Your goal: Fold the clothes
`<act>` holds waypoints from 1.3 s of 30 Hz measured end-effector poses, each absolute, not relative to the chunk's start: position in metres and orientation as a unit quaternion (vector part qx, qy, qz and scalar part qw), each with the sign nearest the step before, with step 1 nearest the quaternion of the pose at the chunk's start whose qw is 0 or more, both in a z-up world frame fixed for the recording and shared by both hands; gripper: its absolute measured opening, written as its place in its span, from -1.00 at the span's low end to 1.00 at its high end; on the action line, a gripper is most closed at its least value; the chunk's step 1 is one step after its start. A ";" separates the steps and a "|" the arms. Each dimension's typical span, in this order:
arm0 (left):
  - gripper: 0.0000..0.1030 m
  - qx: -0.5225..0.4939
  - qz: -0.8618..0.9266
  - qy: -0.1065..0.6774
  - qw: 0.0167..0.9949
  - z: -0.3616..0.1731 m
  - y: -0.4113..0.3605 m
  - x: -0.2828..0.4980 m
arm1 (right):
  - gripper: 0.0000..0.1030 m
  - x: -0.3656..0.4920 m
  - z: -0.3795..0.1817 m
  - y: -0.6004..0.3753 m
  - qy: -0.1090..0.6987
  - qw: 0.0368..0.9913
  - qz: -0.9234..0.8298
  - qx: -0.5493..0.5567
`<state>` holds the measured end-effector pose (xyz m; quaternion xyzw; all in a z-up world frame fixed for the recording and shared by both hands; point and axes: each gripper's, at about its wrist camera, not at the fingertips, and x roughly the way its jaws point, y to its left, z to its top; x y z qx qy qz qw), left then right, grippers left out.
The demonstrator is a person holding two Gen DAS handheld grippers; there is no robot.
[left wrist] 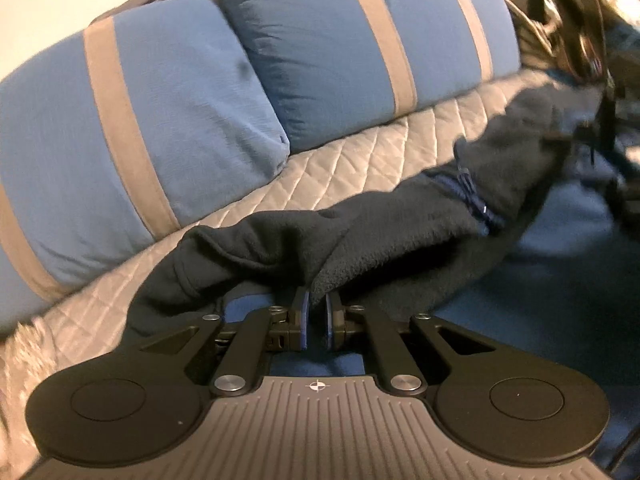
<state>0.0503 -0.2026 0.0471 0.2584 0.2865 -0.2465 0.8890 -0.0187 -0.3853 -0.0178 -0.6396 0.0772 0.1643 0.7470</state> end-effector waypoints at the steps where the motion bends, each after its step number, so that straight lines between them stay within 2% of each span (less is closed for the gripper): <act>1: -0.81 0.263 -0.247 0.287 0.888 0.045 -0.203 0.050 | -0.65 -0.019 -0.014 -0.387 0.077 0.751 0.167 -0.634; 6: -0.73 0.274 -0.251 0.286 0.883 0.039 -0.200 0.052 | -0.70 -0.014 0.004 -0.391 0.083 0.779 0.179 -0.596; 8: -0.49 0.289 -0.248 0.271 0.884 0.041 -0.201 0.047 | -0.70 -0.012 0.013 -0.390 0.087 0.794 0.181 -0.574; 10: 0.10 0.317 -0.235 0.242 0.886 0.044 -0.203 0.037 | -0.71 -0.011 0.020 -0.389 0.086 0.801 0.180 -0.565; 12: 0.36 0.343 -0.241 0.203 0.885 0.049 -0.204 0.024 | -0.71 -0.009 0.025 -0.390 0.087 0.806 0.180 -0.558; 13: 0.45 0.353 -0.251 0.186 0.882 0.052 -0.204 0.017 | -0.71 -0.008 0.027 -0.391 0.087 0.807 0.180 -0.556; 16: 0.49 0.394 -0.283 0.147 0.862 0.055 -0.213 -0.003 | -0.71 -0.006 0.033 -0.393 0.089 0.812 0.180 -0.548; 26: 0.50 0.553 -0.277 0.052 0.784 0.022 -0.276 -0.022 | -0.71 -0.009 0.042 -0.398 0.102 0.831 0.190 -0.513; 30: 0.49 0.578 -0.273 0.070 0.766 0.013 -0.289 -0.012 | -0.71 -0.013 0.044 -0.401 0.100 0.835 0.194 -0.504; 31: 0.44 0.580 -0.269 0.078 0.765 0.012 -0.291 -0.008 | -0.71 -0.014 0.043 -0.402 0.098 0.837 0.194 -0.502; 32: 0.32 0.579 -0.263 0.087 0.767 0.013 -0.291 -0.006 | -0.71 -0.015 0.042 -0.403 0.095 0.839 0.195 -0.499; 33: -0.20 0.574 -0.260 0.097 0.770 0.016 -0.292 -0.004 | -0.71 -0.017 0.041 -0.405 0.093 0.841 0.195 -0.496; 34: -0.56 0.566 -0.261 0.108 0.774 0.019 -0.291 -0.002 | -0.71 -0.018 0.040 -0.406 0.091 0.843 0.195 -0.494; 36: -0.67 0.550 -0.259 0.123 0.784 0.024 -0.290 0.002 | -0.71 -0.021 0.038 -0.408 0.086 0.846 0.195 -0.489; 39: -0.72 0.547 -0.256 0.120 0.788 0.029 -0.287 0.001 | -0.70 -0.025 0.036 -0.412 0.079 0.851 0.195 -0.481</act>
